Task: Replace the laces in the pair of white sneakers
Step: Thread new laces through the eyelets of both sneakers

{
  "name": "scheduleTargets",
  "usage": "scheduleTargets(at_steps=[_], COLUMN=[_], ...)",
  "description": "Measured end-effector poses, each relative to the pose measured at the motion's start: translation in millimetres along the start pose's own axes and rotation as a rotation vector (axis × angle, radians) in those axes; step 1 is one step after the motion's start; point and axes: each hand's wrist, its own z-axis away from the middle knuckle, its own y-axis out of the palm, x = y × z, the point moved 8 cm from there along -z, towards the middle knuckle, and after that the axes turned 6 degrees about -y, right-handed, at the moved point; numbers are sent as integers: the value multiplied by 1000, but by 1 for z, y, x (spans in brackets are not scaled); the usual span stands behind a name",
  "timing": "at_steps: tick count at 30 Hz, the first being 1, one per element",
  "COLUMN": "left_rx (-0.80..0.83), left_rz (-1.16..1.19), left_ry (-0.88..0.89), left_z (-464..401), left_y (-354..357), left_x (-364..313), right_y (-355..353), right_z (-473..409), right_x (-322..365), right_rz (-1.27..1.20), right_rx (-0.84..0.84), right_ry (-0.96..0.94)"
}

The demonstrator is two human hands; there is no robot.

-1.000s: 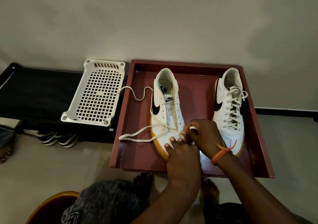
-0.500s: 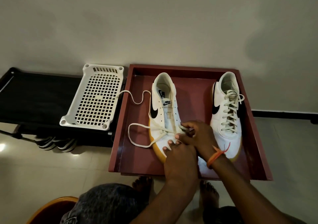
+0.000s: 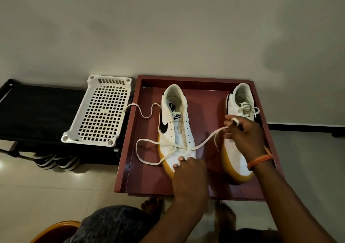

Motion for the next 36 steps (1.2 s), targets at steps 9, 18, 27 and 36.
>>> scheduleTargets(at_steps=[9, 18, 27, 36], left_rx=[25, 222, 243, 257], left_rz=[102, -175, -229, -233], left_ry=[-22, 106, 40, 22], left_z=[-19, 4, 9, 4], left_y=[-44, -7, -4, -5], left_x=[31, 0, -1, -2], right_y=[17, 83, -11, 84], right_z=[21, 49, 10, 50], right_x=[39, 1, -6, 12], right_rz=[502, 317, 314, 465], right_rx=[41, 381, -1, 436], right_ry=[-365, -60, 45, -156])
